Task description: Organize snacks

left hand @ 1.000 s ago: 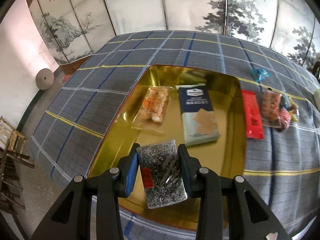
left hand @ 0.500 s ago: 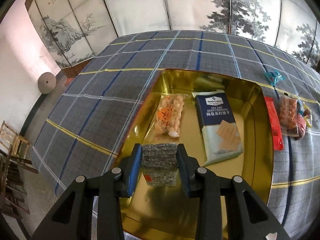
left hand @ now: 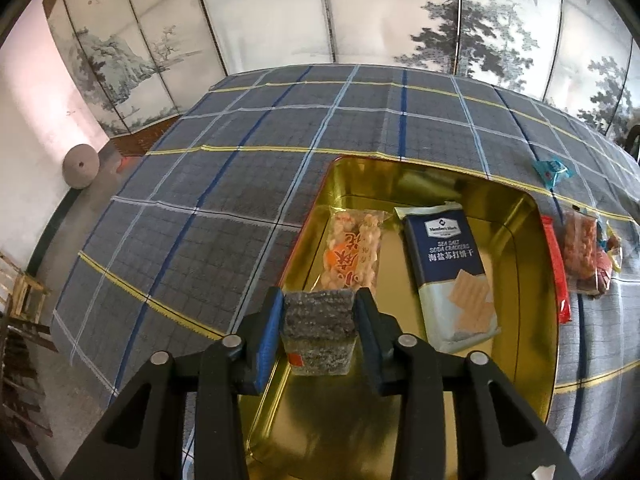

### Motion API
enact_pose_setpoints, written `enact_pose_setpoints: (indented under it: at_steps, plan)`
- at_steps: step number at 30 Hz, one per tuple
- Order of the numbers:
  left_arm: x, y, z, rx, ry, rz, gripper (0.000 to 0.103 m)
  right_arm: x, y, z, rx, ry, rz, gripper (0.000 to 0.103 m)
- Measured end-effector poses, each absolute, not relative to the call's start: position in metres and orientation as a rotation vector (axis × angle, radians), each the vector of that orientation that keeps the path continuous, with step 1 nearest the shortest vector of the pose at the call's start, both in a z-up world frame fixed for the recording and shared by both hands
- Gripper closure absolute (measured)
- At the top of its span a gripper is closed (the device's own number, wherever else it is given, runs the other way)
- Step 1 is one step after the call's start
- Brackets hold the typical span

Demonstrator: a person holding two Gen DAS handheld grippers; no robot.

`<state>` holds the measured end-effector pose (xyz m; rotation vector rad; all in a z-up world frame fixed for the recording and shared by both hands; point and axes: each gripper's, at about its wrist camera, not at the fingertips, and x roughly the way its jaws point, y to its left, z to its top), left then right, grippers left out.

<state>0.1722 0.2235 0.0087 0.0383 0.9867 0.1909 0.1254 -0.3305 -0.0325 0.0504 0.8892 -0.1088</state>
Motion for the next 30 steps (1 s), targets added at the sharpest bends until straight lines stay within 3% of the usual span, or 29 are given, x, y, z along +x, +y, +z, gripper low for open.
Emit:
enact_pose_setpoints:
  at_steps: [1, 3, 5, 30]
  plan:
    - [0.172, 0.224, 0.01, 0.032, 0.992, 0.178, 0.058, 0.125, -0.331, -0.033, 0.05, 0.889, -0.109, 0.059]
    - [0.169, 0.224, 0.015, 0.032, 0.974, 0.173, 0.036, 0.125, -0.33, -0.032, 0.05, 0.889, -0.109, 0.059]
    - [0.163, 0.224, 0.022, 0.023, 0.945, 0.177, 0.032, 0.126, -0.331, -0.032, 0.05, 0.889, -0.109, 0.059]
    - [0.002, 0.246, 0.057, -0.155, 0.805, 0.362, 0.03, 0.106, -0.315, -0.02, 0.101, 0.851, -0.016, 0.059]
